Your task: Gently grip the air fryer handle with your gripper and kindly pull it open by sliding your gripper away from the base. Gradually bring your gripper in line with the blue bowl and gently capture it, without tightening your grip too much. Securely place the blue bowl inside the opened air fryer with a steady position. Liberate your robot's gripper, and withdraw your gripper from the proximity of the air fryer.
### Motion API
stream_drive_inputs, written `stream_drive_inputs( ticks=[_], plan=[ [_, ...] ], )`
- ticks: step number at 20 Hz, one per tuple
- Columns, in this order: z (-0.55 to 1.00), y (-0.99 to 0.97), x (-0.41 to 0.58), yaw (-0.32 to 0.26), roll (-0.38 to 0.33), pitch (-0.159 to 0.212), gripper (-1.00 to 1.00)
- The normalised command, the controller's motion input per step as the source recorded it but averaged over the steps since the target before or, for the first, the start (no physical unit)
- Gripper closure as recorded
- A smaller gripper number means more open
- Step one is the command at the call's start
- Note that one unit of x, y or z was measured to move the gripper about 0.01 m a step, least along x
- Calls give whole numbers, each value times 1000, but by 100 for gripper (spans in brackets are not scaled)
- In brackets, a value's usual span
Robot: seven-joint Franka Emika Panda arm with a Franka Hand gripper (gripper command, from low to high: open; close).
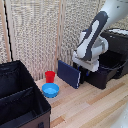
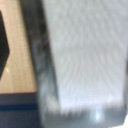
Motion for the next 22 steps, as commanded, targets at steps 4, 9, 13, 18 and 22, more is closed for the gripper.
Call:
stream_drive_inputs(
  ticks=[4,9,13,18,22],
  plan=[
    [857,124,0,-4,-63,0,-100],
    [877,155,6,-1,-19,22,-100],
    [789,239,31,14,51,74,-100],
    [593,382,55,107,148,148,-100],
    [445,429,74,145,174,183,-100]
  ],
)
